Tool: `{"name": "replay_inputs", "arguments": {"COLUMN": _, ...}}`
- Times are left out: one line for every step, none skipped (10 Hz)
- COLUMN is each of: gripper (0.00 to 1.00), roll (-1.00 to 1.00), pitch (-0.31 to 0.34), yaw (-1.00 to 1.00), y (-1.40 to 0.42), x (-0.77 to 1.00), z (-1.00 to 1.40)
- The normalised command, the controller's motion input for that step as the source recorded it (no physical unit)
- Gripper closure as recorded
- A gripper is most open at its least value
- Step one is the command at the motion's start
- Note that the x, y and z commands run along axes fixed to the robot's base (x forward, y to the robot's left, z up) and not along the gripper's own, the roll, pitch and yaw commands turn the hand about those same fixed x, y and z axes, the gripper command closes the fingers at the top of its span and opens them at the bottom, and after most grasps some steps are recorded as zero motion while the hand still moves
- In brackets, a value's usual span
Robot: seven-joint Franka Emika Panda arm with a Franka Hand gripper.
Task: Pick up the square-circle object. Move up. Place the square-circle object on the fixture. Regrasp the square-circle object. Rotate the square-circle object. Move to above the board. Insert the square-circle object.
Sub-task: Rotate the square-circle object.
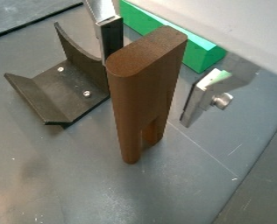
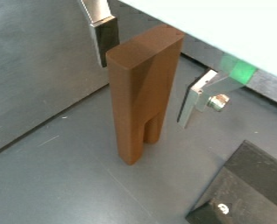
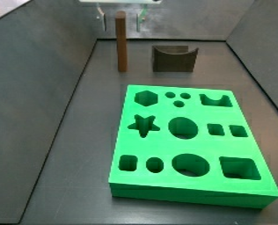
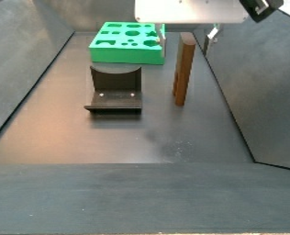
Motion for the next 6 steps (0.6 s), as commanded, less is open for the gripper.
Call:
{"name": "replay_inputs", "arguments": {"gripper": 0.0, "roll": -0.03, "pitch": -0.022, "yaw": -0.04, "y": 0.0, "x": -0.01, "z": 1.0}}
{"name": "replay_inputs", "arguments": {"gripper": 0.0, "roll": -0.02, "pitch": 0.02, "yaw": -0.03, "y": 0.01, "x": -0.03, "z": 1.0}}
{"name": "replay_inputs", "arguments": {"gripper": 0.0, "roll": -0.01, "pitch": 0.037, "yaw": -0.03, "y": 0.01, "x": -0.03, "z": 0.84}}
{"name": "replay_inputs", "arguments": {"gripper": 0.0, "roll": 0.0, "pitch": 0.049, "yaw": -0.03, "y": 0.02, "x": -0.02, "z": 0.67}}
{"name": "replay_inputs", "arguments": {"gripper": 0.0, "roll": 0.01, "pitch": 0.067, "yaw": -0.03, "y": 0.02, "x": -0.01, "z": 0.43}}
{"name": "replay_inputs", "arguments": {"gripper": 0.0, "roll": 0.02, "pitch": 0.082, "yaw": -0.02, "y": 0.02, "x": 0.0, "z": 0.25}}
